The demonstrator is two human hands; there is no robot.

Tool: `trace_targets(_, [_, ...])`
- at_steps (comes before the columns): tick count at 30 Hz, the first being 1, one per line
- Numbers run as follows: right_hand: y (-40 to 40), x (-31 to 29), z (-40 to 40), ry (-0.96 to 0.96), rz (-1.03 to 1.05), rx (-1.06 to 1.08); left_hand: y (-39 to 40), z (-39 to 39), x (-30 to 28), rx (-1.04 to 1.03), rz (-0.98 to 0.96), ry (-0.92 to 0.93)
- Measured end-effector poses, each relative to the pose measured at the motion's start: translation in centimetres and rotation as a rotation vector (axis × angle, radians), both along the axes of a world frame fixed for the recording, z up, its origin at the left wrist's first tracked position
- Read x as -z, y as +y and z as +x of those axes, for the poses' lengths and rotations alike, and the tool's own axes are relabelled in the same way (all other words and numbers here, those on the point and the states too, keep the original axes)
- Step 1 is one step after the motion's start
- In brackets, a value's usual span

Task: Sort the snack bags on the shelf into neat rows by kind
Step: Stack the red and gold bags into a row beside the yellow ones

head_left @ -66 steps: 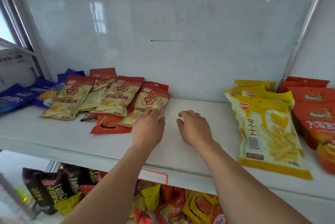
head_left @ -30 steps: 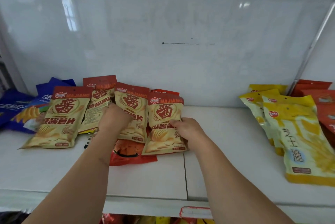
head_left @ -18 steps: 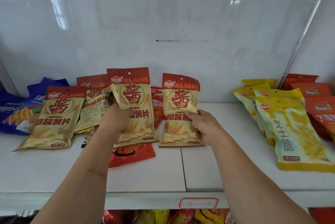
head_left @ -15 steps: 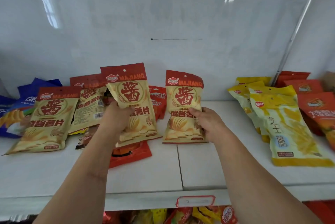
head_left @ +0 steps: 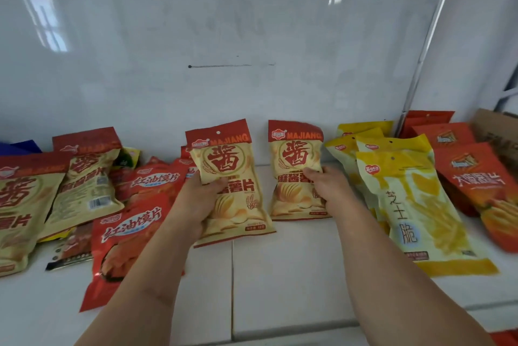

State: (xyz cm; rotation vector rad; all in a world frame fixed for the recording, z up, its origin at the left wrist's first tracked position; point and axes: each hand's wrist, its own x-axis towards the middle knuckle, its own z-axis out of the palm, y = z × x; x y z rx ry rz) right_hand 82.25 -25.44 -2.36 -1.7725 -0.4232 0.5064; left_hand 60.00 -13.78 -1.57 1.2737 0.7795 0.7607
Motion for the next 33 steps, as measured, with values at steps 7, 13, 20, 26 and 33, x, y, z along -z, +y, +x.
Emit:
trace_targets(7, [0.9, 0.4, 3.9, 0.034, 0.02, -0.026, -2.3, 5.5, 1.0, 0.11, -0.004, 0.031])
trace_targets(13, [1.3, 0.4, 5.8, 0.051, -0.025, -0.054, -3.4, 8.6, 2.0, 0.159, -0.017, 0.05])
trace_targets(20, [1.4, 0.0, 5.5, 0.085, -0.059, -0.024, -4.3, 11.6, 3.3, 0.095, 0.139, 0.157])
trace_targets(26, [1.7, 0.9, 5.9, -0.1, -0.106, -0.12, -4.6, 13.5, 4.4, -0.034, 0.441, 0.442])
trace_targets(33, [2.9, 2.0, 6.7, -0.308, -0.258, -0.028, -4.5, 14.4, 4.4, -0.014, 0.354, 0.38])
